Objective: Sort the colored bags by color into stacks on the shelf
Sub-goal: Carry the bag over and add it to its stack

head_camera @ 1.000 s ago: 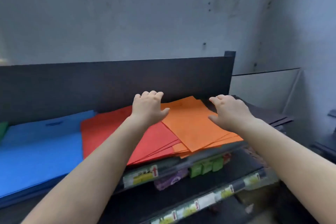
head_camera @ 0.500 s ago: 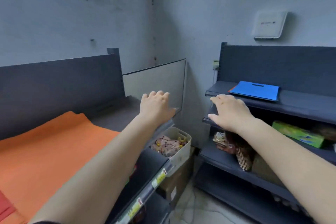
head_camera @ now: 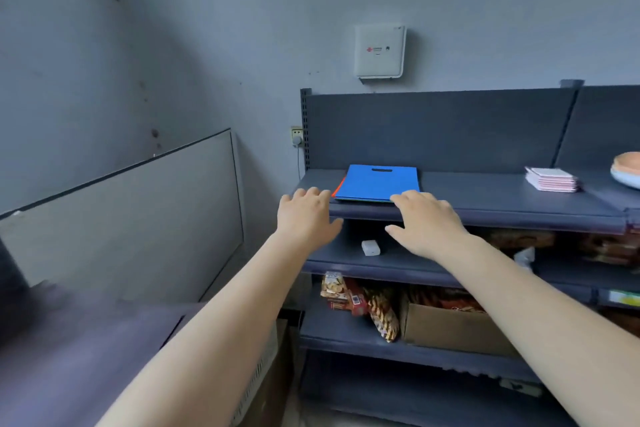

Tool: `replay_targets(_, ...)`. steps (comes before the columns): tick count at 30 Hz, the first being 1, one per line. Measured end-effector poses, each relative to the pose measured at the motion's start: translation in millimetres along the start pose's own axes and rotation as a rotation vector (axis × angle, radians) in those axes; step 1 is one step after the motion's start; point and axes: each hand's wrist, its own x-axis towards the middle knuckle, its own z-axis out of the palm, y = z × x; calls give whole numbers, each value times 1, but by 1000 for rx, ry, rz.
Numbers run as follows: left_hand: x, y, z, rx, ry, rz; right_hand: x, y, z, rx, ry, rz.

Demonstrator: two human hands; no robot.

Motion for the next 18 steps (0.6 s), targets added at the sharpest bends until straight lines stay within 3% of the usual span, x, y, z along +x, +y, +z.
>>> replay_targets(11, 129, 16, 86, 21, -66, 106, 105, 63, 64, -8, 10, 88)
replay_targets(18, 216, 22, 151, -26, -91, 56, 186, 111, 118, 67, -29, 106)
